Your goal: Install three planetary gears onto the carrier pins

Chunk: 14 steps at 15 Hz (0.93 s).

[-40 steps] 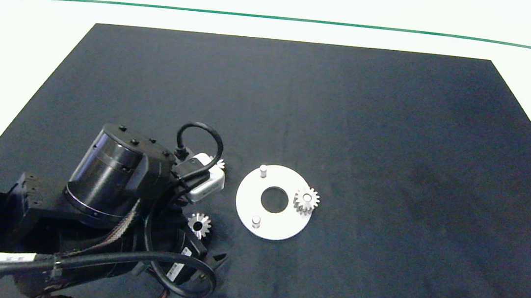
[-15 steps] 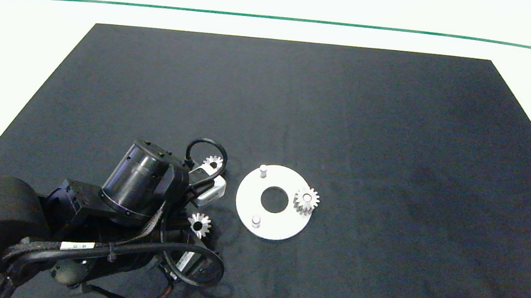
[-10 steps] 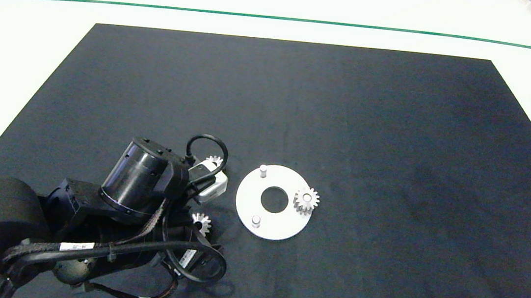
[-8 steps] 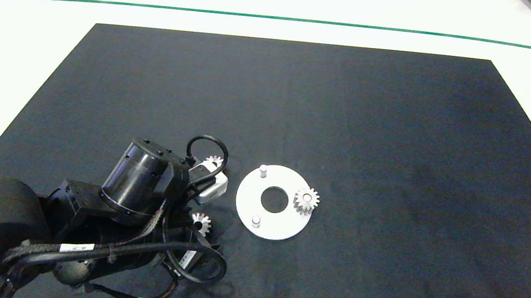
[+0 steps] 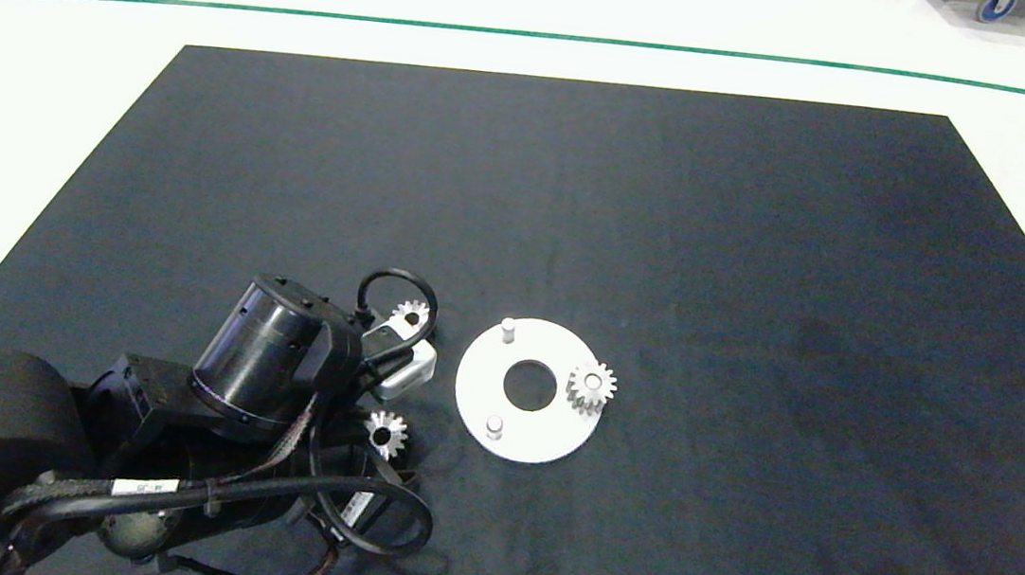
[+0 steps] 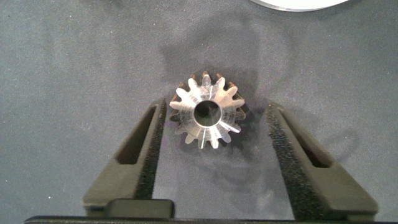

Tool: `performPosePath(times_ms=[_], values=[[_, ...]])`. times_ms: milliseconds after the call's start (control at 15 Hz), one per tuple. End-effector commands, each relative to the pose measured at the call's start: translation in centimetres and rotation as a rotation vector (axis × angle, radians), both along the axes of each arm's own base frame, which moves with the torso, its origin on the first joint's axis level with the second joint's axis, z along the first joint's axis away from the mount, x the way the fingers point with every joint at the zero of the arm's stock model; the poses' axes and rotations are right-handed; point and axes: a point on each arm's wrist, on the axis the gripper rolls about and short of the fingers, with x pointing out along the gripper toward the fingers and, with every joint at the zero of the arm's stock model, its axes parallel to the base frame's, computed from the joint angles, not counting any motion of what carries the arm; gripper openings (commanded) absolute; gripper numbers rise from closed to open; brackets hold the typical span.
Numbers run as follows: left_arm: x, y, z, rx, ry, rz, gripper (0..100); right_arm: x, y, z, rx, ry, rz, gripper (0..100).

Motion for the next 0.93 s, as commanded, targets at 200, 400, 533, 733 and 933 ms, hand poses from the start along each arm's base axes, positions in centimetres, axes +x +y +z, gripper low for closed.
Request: performPosePath(times_ms=[200,400,533,733,933], values=[[-0.18,-0.04,0.27,-0.015,-0.02,-0.005,53,0.06,0.02,-0.11,-0.006,0.004,0.0,100],[-0.29,-0.1,0.09,-0.019,-0.026,-0.011,47,0.19,0.09,-0.14,-0.007,0.009,0.006,100],[-0.33,-0.07,0.01,-0.017,-0.024,-0.011,42,0.26,0.13,-0.21,-0.007,0.012,0.007,100],[-0.32,-0.28,-0.18,-0.016,-0.021,-0.014,36,0.26,0.12,-0.32,-0.01,0.015,0.006,100],[-0.39,-0.22,-0.59,-0.025,-0.033,-0.015,30,0.26,0.12,-0.32,-0.01,0.015,0.006,100]])
